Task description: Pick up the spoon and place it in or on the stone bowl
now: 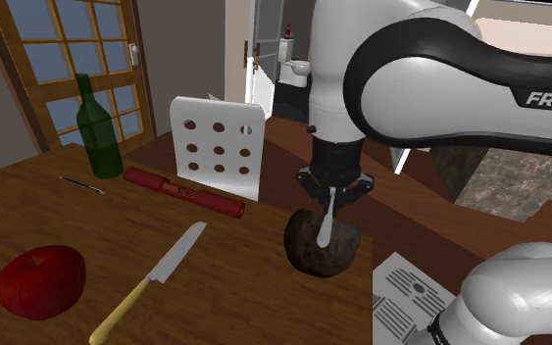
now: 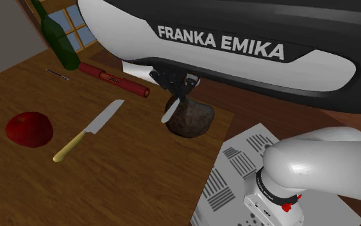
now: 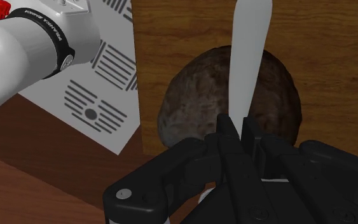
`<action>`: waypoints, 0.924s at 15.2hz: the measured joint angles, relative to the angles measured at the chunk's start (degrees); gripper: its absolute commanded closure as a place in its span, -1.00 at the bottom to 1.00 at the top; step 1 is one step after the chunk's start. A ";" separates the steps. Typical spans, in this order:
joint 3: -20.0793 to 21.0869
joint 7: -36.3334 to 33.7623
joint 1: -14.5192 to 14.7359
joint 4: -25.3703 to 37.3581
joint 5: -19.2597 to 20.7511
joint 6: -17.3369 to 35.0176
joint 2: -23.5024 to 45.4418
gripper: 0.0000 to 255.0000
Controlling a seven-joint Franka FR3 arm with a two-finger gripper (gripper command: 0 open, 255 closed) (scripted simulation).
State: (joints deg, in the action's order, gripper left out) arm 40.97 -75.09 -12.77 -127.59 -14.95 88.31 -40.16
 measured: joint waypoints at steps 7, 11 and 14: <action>1.58 -0.19 0.49 -5.09 -1.25 4.88 -0.32 1.00; 2.60 -0.32 0.75 -7.96 -2.00 7.77 -0.35 1.00; 2.77 -0.41 0.77 -8.22 -2.10 8.12 -0.32 1.00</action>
State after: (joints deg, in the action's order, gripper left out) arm 43.74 -75.50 -12.00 -135.81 -17.05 96.43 -40.48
